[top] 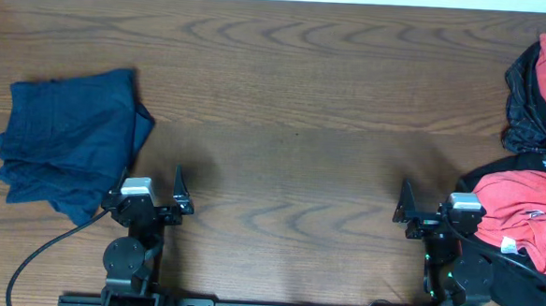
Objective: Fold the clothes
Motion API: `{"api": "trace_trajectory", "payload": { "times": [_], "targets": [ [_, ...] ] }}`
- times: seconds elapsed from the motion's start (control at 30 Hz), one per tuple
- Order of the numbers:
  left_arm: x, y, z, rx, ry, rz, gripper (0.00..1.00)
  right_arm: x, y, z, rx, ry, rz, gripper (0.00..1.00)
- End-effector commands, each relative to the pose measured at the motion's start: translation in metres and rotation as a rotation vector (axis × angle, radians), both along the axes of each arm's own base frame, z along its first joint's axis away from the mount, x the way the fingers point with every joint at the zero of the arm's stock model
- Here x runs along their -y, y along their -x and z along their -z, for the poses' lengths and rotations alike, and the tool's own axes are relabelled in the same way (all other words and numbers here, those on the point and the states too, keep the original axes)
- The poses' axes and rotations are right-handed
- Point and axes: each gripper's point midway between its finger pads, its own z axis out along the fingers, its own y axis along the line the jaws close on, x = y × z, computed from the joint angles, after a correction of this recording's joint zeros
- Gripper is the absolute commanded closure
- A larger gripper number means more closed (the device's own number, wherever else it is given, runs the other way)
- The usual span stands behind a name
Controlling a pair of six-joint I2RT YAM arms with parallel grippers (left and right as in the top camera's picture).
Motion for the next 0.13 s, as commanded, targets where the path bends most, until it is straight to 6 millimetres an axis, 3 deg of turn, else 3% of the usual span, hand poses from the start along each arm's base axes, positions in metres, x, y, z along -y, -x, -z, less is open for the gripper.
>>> {"api": "trace_trajectory", "payload": {
  "times": [0.0, 0.1],
  "targets": [
    [-0.0017, 0.0012, 0.0174, -0.056, -0.02, -0.005, 0.02, 0.0025, 0.0001, 0.0007, 0.0, 0.015, 0.008, 0.01],
    [-0.0017, 0.0012, 0.0174, -0.056, -0.02, -0.005, 0.02, 0.0025, 0.0001, 0.0007, 0.0, 0.015, 0.008, 0.01]
  ]
}}
